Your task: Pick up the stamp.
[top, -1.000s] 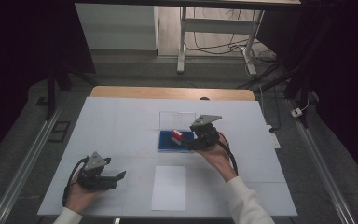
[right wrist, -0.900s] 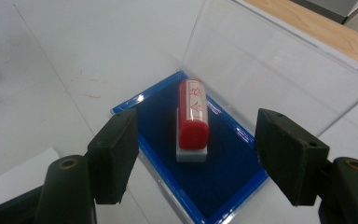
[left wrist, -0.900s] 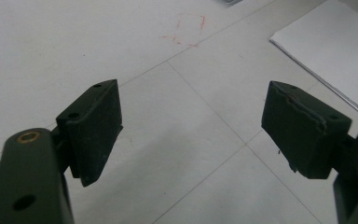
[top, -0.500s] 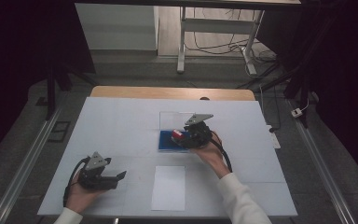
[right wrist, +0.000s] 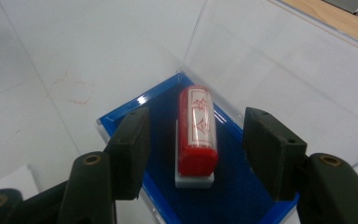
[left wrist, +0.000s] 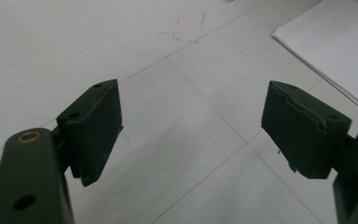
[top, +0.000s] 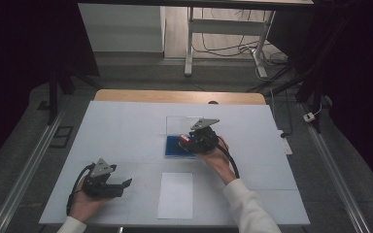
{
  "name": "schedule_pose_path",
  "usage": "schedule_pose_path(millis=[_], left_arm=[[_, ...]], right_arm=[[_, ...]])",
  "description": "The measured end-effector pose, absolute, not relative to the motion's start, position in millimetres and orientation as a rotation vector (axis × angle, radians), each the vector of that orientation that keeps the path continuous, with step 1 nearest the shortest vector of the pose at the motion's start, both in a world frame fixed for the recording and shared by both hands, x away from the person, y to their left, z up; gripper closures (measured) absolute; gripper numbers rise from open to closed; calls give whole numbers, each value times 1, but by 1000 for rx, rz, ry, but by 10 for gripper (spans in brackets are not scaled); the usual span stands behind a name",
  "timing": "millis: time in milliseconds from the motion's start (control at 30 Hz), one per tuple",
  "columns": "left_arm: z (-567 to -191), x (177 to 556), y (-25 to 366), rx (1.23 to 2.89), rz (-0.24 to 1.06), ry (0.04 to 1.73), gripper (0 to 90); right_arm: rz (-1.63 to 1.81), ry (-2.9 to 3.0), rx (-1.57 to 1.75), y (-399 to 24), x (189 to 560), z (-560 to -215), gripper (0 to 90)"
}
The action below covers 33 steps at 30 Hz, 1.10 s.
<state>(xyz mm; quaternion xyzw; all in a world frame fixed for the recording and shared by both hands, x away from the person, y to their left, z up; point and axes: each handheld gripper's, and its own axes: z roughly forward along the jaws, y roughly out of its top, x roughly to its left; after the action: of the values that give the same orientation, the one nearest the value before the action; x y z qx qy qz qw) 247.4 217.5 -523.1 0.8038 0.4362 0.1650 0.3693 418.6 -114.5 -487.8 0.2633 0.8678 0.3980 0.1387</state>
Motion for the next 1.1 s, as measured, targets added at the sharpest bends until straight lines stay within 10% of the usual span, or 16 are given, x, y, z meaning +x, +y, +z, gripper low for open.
schedule_pose_path(millis=[633, 1100], left_arm=[[-524, 248, 220, 2063, 428, 1130, 207], [-524, 247, 223, 2056, 428, 1132, 208]], right_arm=[[1145, 2497, 762, -106, 422, -496, 688], [1129, 2496, 717, -105, 419, -495, 697]])
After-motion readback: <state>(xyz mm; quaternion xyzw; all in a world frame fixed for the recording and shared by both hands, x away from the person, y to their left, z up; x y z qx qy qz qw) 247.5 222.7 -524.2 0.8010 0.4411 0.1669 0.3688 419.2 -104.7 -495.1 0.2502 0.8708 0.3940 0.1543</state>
